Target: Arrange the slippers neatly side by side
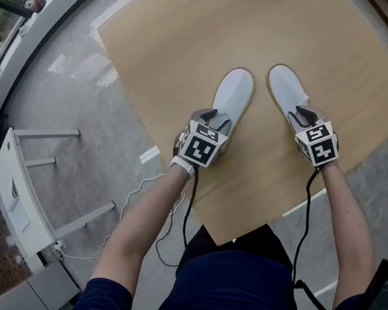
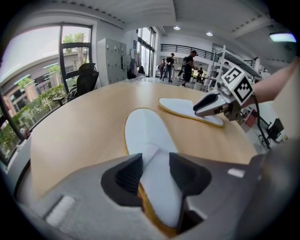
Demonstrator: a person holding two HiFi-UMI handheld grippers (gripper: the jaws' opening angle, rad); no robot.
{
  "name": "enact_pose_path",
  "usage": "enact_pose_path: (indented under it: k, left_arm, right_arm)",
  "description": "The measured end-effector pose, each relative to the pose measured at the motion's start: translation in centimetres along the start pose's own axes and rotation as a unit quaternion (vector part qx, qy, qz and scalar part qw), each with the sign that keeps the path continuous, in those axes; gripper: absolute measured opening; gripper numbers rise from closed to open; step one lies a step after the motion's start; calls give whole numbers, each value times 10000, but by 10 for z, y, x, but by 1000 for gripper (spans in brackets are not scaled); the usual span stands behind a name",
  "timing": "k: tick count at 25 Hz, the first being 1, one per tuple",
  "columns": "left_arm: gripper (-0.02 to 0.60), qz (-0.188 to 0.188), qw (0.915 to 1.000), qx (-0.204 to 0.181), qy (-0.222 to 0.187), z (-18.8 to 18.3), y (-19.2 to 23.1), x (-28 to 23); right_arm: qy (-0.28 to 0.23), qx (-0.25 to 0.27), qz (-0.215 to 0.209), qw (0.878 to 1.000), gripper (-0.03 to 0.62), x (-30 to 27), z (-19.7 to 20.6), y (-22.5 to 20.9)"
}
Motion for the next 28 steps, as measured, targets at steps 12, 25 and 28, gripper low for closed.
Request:
enact_pose_path:
  k: [12,25,28]
  left_arm:
    - [181,-209,9985,490,111,20,-25,9]
    - [179,-430,9919,1194,105,38,-55,24]
    - [179,-406,9868,1563,87,39,-60,27]
  right_arm:
    - [87,-895,291,9955,109,8,14,35]
    - [87,-2321,828,9691,107,25,26,88]
    - [72,-2746,875,9575,107,29,21,96]
Point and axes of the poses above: the fingertips, and each gripper's own axes: x backward along the fingers, y to its left, z out of its underside, the point moved 3 cm from there along x, backward along the fingers
